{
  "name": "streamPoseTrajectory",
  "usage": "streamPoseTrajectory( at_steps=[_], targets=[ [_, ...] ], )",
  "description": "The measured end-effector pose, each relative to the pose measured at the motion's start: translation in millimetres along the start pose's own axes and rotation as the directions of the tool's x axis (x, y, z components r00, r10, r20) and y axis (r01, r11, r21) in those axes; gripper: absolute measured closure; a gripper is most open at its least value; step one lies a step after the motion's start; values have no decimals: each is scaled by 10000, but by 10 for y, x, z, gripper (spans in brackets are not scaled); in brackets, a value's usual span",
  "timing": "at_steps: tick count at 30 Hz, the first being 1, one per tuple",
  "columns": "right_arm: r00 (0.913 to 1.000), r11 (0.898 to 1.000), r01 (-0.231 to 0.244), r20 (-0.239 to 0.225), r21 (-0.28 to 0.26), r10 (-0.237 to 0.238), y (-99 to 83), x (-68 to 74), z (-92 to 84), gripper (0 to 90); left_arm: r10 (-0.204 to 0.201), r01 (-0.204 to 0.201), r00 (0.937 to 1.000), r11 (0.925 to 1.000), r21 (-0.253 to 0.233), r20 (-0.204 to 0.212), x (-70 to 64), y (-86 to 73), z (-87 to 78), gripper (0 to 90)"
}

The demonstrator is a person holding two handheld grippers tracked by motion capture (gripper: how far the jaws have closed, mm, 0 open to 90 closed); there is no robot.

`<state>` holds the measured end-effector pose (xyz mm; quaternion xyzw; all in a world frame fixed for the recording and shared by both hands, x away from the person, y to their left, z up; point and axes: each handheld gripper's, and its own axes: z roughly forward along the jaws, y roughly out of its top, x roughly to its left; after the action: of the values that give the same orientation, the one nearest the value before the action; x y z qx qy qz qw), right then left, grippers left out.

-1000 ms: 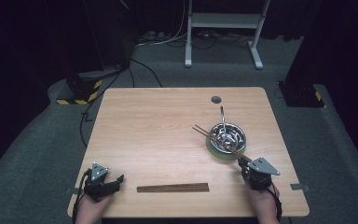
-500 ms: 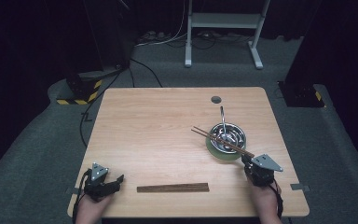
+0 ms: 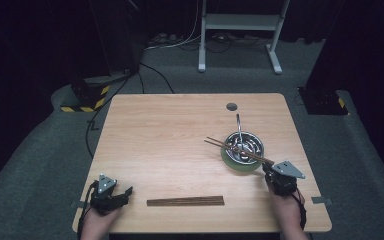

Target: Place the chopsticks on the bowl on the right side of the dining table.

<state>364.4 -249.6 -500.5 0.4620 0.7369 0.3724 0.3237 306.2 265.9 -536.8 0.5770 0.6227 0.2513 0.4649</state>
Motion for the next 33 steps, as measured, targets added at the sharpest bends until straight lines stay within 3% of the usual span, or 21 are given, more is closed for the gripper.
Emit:
streamPoseTrajectory(
  at_steps=[2,4,7,9,13,19,22,23,24,33],
  targets=[
    [10000,9999,77,23,111,-77,13,-8,12,829,-201,203,9997,9997,163,-134,-34,45,17,384],
    [10000,9999,42,-10,158,-42,18,-24,23,829,172,-171,9998,9993,322,-27,-84,100,11,413],
    [10000,9998,48,10,185,-48,24,-52,37,829,347,-351,9990,9993,143,265,-227,212,67,441],
    [10000,9999,-62,48,153,62,29,-70,35,829,492,-495,9977,9988,53,456,-329,296,124,459],
    [9999,9998,-117,34,134,116,40,-140,47,829,419,-409,9943,9991,-121,976,-586,432,287,467],
    [9996,9994,-274,-13,231,274,75,-208,77,829,1102,-1074,9842,9938,-276,1386,-931,506,453,464],
    [9995,9993,-307,-37,224,308,99,-257,95,829,999,-961,9806,9949,-307,1685,-1037,551,508,460],
    [9992,9989,-389,-51,251,391,103,-268,102,829,694,-651,9822,9974,-306,1744,-1075,562,535,459],
    [9991,9988,-423,-84,259,425,105,-280,113,829,724,-691,9809,9973,-248,1806,-1092,573,556,457],
    [9991,9983,-415,-15,398,416,136,-379,178,830,254,-222,9797,9996,-185,1989,-1279,574,789,466]
  ],
)
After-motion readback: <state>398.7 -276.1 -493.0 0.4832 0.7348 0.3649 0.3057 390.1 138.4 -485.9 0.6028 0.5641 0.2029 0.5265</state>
